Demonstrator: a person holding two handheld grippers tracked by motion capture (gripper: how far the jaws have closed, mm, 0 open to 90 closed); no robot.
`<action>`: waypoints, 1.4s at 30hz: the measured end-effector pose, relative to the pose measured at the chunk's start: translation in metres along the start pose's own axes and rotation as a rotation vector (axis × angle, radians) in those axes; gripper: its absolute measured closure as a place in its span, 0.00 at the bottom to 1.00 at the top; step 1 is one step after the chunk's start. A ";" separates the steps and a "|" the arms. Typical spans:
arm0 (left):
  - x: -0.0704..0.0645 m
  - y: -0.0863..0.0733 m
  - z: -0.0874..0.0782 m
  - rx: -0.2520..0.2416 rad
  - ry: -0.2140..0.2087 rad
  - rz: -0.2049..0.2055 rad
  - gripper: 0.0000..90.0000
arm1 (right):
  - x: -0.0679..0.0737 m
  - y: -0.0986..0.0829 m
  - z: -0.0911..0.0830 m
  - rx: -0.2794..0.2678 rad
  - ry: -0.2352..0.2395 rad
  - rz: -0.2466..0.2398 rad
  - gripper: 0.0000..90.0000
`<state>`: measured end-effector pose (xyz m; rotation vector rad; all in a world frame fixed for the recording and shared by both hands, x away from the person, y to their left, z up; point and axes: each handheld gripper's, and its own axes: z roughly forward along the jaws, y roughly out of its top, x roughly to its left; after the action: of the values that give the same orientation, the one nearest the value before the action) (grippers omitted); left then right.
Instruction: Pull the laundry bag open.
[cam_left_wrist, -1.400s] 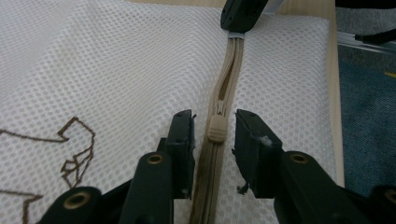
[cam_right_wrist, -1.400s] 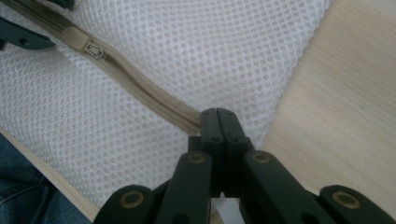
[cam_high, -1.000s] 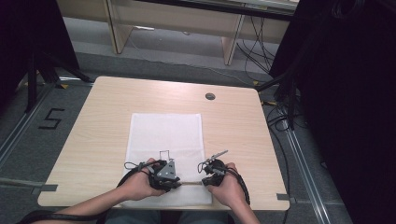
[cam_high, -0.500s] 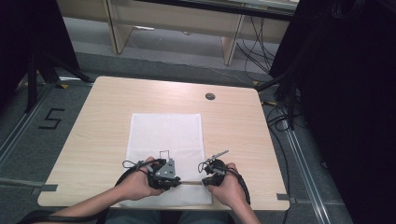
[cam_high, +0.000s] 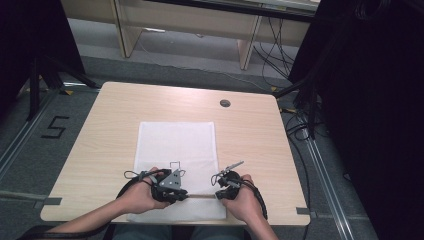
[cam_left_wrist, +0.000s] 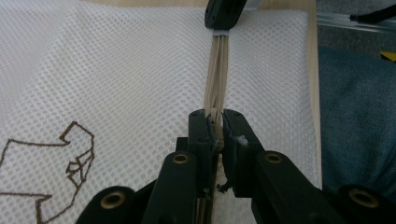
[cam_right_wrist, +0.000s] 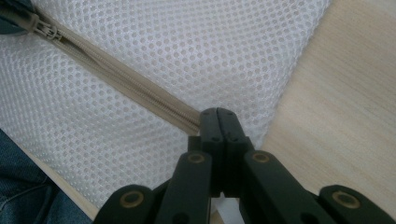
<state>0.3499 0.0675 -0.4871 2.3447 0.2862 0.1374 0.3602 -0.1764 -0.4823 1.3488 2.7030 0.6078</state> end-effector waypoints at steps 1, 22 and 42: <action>0.000 0.000 -0.001 -0.001 -0.003 0.000 0.91 | 0.000 0.000 0.000 0.001 0.000 0.001 1.00; 0.002 -0.007 -0.009 0.002 -0.002 -0.009 0.91 | 0.000 -0.001 0.000 0.001 0.005 0.015 1.00; 0.003 -0.013 -0.018 -0.005 0.002 -0.024 0.91 | 0.000 -0.001 0.000 -0.004 0.006 0.010 1.00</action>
<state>0.3472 0.0894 -0.4838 2.3357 0.3142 0.1285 0.3597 -0.1769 -0.4824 1.3633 2.6995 0.6179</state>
